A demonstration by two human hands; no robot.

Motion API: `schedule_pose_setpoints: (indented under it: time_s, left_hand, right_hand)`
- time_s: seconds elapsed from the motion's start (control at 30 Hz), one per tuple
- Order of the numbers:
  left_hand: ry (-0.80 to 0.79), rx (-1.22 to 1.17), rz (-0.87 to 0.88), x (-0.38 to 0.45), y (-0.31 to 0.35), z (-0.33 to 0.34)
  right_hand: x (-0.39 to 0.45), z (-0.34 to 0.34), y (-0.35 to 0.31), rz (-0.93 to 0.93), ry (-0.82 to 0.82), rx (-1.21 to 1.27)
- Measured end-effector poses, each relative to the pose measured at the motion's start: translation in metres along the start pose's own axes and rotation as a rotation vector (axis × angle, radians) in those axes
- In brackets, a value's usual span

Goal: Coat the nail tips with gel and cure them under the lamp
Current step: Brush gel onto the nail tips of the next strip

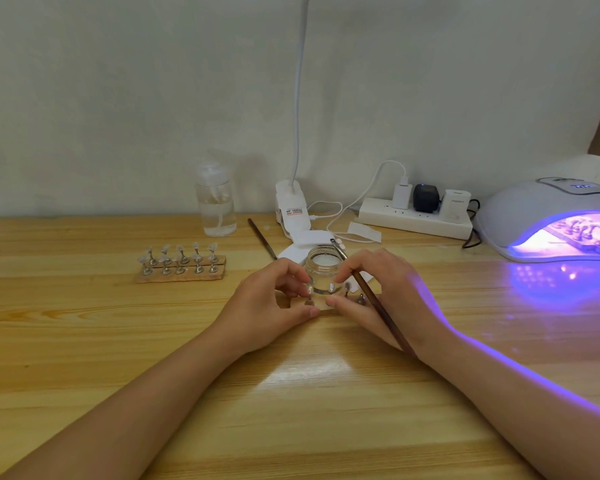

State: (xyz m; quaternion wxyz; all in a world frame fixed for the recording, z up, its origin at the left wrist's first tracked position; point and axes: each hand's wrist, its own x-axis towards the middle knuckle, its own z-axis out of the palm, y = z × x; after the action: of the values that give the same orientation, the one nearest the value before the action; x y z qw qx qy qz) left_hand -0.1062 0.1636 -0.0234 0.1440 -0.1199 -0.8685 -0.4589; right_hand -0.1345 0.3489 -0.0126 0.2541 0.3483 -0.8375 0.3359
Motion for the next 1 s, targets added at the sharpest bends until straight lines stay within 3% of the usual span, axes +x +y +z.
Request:
schedule_pose_setpoints:
  time_s: [0.17, 0.67, 0.8, 1.0]
  left_hand:
    - [-0.005, -0.017, -0.019, 0.000, 0.000, -0.001]
    - [-0.007, 0.028, -0.037, 0.000, -0.001, 0.000]
    - [-0.006, 0.045, -0.033, -0.001, 0.002, 0.000]
    - [0.131, 0.105, 0.147, -0.008, 0.017, -0.001]
  right_hand:
    - [0.001, -0.008, 0.006, -0.081, 0.054, -0.109]
    - [-0.001, -0.004, 0.008, -0.119, 0.009, -0.058]
    - [-0.002, -0.003, 0.005, -0.142, 0.108, -0.040]
    - [-0.002, 0.004, 0.000, -0.170, 0.201, 0.049]
